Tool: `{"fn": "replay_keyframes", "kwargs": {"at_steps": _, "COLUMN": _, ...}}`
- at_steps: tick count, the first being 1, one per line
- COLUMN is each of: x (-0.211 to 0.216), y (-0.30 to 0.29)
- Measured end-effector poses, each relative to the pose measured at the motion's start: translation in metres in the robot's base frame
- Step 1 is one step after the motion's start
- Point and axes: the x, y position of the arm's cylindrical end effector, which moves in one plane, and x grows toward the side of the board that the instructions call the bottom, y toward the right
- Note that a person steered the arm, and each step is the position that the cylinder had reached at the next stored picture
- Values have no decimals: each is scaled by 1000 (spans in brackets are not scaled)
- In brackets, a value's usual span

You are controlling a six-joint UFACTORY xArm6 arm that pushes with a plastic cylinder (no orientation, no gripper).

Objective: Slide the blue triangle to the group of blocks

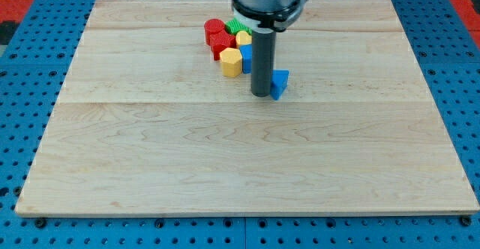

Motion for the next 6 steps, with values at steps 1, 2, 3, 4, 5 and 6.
{"fn": "replay_keyframes", "kwargs": {"at_steps": 1, "x": 0, "y": -3}}
{"fn": "replay_keyframes", "kwargs": {"at_steps": 2, "x": 10, "y": 1}}
{"fn": "replay_keyframes", "kwargs": {"at_steps": 3, "x": 24, "y": 12}}
{"fn": "replay_keyframes", "kwargs": {"at_steps": 4, "x": 21, "y": 57}}
{"fn": "replay_keyframes", "kwargs": {"at_steps": 5, "x": 2, "y": 67}}
{"fn": "replay_keyframes", "kwargs": {"at_steps": 6, "x": 15, "y": 62}}
